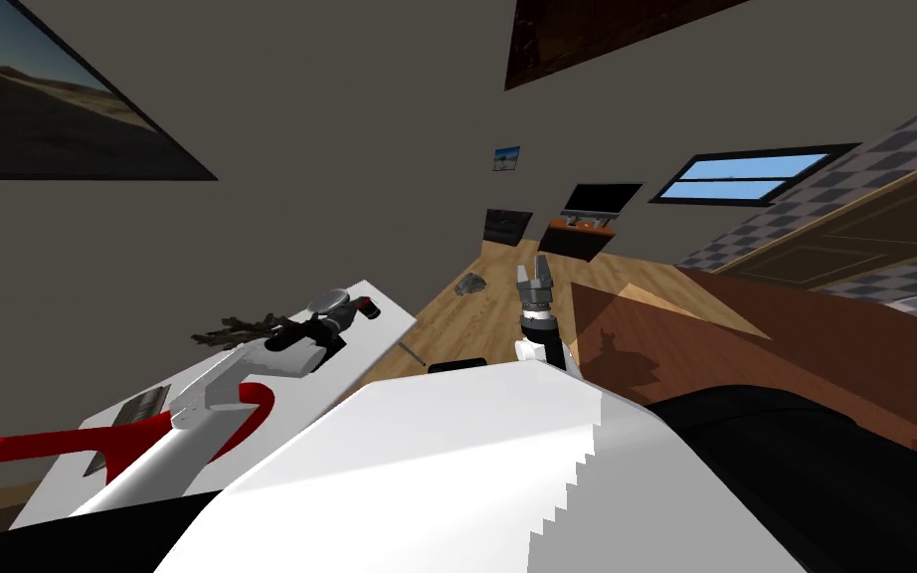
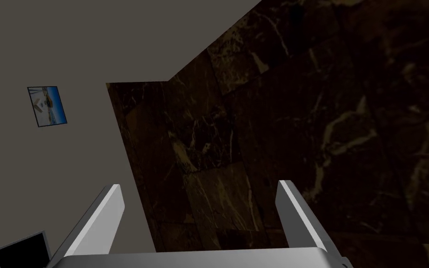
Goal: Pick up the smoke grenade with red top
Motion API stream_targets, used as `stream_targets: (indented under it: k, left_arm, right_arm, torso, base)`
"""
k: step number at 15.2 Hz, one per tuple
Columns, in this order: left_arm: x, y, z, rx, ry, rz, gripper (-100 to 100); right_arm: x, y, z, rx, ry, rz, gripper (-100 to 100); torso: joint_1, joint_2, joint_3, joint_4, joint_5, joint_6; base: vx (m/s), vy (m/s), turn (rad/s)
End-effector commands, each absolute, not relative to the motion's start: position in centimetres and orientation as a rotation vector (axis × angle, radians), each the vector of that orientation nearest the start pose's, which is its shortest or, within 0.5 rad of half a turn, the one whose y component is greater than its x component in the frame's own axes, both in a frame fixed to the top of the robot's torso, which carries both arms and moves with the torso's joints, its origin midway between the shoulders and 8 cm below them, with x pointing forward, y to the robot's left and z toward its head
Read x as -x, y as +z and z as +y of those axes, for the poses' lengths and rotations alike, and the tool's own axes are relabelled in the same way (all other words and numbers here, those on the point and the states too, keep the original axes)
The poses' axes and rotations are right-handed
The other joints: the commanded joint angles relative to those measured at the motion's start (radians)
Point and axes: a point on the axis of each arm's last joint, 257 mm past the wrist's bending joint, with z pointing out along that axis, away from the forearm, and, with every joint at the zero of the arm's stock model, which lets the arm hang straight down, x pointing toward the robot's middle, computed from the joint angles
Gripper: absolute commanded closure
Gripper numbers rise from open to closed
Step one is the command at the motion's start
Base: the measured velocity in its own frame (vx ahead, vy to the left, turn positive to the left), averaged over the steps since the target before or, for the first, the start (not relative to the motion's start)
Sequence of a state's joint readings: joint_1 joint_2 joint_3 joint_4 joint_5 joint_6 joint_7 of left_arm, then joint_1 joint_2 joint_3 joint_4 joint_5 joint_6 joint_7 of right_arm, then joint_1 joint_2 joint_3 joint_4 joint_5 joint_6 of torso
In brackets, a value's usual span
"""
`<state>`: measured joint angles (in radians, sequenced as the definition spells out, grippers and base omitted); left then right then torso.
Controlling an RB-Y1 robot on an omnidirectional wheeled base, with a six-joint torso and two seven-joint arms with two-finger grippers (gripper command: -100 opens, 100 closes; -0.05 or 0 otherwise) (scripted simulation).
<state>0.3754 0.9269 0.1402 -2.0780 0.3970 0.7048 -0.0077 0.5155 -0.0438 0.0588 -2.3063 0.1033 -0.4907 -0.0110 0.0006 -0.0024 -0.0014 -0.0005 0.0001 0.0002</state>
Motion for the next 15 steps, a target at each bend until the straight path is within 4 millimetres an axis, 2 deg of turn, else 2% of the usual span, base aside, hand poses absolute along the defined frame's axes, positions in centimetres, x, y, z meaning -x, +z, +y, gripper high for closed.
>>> stream_targets:
  k: [1, 6, 8, 15]
  left_arm:
    - [-41.5, -21.3, 47.4, 1.168, -0.378, 1.824, -100]
    - [-40.8, -21.6, 49.3, 1.216, -0.298, 1.849, -100]
    - [-40.3, -21.5, 50.8, 1.249, -0.241, 1.862, -100]
    - [-39.2, -21.3, 53.1, 1.309, -0.143, 1.88, -100]
  right_arm:
    - [-34.4, 2.7, -24.4, -0.57, 1.303, 0.706, 0]
    - [-34.4, 2.7, -24.4, -0.57, 1.303, 0.706, 0]
    - [-34.4, 2.7, -24.4, -0.57, 1.303, 0.706, 0]
    - [-34.4, 2.7, -24.4, -0.57, 1.303, 0.706, 0]
  torso:
    - [0.0, 0.0, 0.0, 0.0, 0.0, 0.0]
    - [0.0, 0.0, 0.0, 0.0, 0.0, 0.0]
    - [0.0, 0.0, 0.0, 0.0, 0.0, 0.0]
    - [0.0, 0.001, 0.0, 0.0, 0.0, 0.0]
  base:
    - [0.031, 0.004, -0.147]
    - [0.026, 0.01, -0.103]
    - [0.03, 0.008, -0.141]
    - [0.024, 0.011, -0.092]
